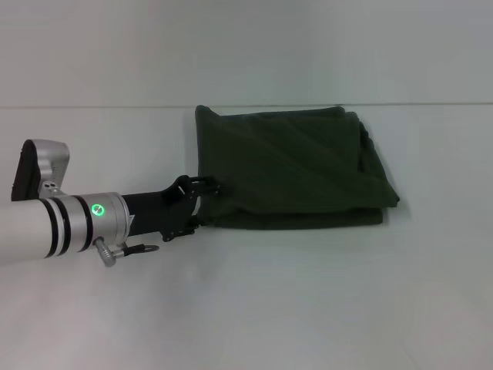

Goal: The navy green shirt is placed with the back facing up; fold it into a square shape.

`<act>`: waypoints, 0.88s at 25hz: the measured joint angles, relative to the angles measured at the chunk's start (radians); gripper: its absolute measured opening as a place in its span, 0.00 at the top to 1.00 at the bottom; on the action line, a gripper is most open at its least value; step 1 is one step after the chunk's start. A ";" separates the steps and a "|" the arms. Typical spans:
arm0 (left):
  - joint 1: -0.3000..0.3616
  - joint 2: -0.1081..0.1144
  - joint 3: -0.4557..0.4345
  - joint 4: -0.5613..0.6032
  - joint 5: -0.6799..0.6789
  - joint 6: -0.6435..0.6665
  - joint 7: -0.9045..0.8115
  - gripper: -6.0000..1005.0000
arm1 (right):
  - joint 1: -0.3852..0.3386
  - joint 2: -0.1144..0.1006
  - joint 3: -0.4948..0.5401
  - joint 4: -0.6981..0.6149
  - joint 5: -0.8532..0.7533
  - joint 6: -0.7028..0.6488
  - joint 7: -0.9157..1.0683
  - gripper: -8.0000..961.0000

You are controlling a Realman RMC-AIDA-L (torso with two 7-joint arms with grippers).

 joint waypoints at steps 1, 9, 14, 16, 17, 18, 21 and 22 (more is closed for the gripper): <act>0.000 0.000 0.000 0.001 0.000 0.001 0.001 0.20 | 0.000 0.000 0.001 0.002 0.000 0.000 0.000 0.32; 0.003 0.004 -0.001 0.003 0.005 0.003 0.004 0.50 | 0.000 0.000 0.009 0.004 0.000 -0.002 0.000 0.32; 0.012 0.005 0.000 0.012 0.005 0.015 0.021 0.71 | 0.000 0.000 0.010 0.011 0.000 0.004 -0.001 0.32; 0.017 0.007 0.001 0.019 0.005 0.029 0.036 0.79 | 0.000 -0.002 0.011 0.015 0.000 0.006 -0.002 0.32; 0.022 0.010 0.001 0.023 0.005 0.037 0.043 0.82 | 0.000 -0.002 0.011 0.015 0.000 0.007 -0.002 0.32; 0.027 0.013 0.001 0.027 0.005 0.048 0.048 0.86 | 0.000 -0.002 0.011 0.015 0.000 0.008 -0.002 0.32; 0.046 0.022 0.001 0.037 0.005 0.077 0.056 0.94 | -0.002 -0.002 0.011 0.016 0.000 0.013 -0.002 0.32; 0.055 0.024 0.001 0.044 0.005 0.087 0.056 0.94 | -0.002 -0.002 0.011 0.017 0.000 0.016 -0.002 0.32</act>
